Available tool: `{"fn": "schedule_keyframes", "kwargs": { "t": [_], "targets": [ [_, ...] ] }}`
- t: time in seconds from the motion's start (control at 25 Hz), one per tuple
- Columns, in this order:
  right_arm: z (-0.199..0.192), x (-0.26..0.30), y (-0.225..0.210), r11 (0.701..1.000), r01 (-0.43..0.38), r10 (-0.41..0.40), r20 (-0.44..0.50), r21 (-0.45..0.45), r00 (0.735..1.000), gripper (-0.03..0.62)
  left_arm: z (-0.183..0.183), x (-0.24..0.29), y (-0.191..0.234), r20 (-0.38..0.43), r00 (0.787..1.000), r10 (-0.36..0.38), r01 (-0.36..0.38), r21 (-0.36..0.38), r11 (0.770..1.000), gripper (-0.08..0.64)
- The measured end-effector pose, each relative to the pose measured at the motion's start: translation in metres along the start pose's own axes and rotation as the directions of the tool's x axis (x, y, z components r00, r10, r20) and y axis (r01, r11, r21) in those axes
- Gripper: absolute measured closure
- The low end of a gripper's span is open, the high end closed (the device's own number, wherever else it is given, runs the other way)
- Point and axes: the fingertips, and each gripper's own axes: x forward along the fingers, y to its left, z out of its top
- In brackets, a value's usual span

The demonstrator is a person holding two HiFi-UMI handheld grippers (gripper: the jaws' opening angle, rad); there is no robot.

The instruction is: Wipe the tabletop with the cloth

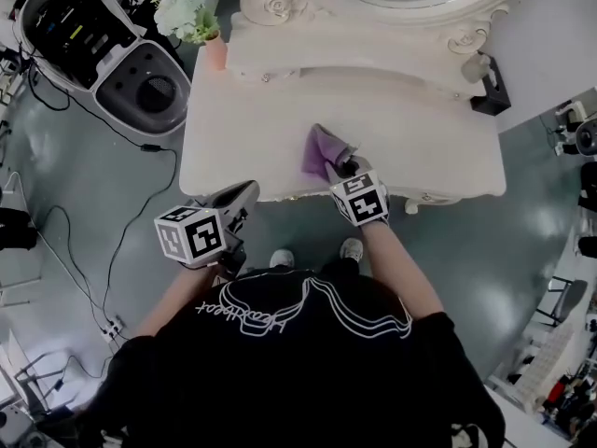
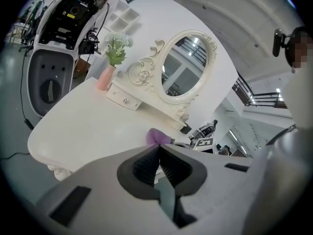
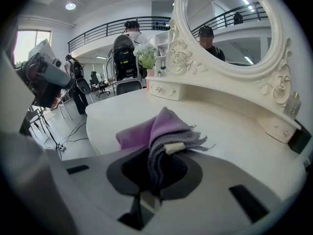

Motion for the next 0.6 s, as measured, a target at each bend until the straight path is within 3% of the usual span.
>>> {"fn": "schedule_keyframes", "kwargs": {
  "t": [0.6],
  "targets": [
    [-0.031,-0.035,-0.056,1.000,-0.019,0.020,-0.031,0.018,0.999,0.543,0.001,0.047,-0.041,0.019,1.000,0.016,-0.015,-0.005,1.000,0.555]
  ]
}}
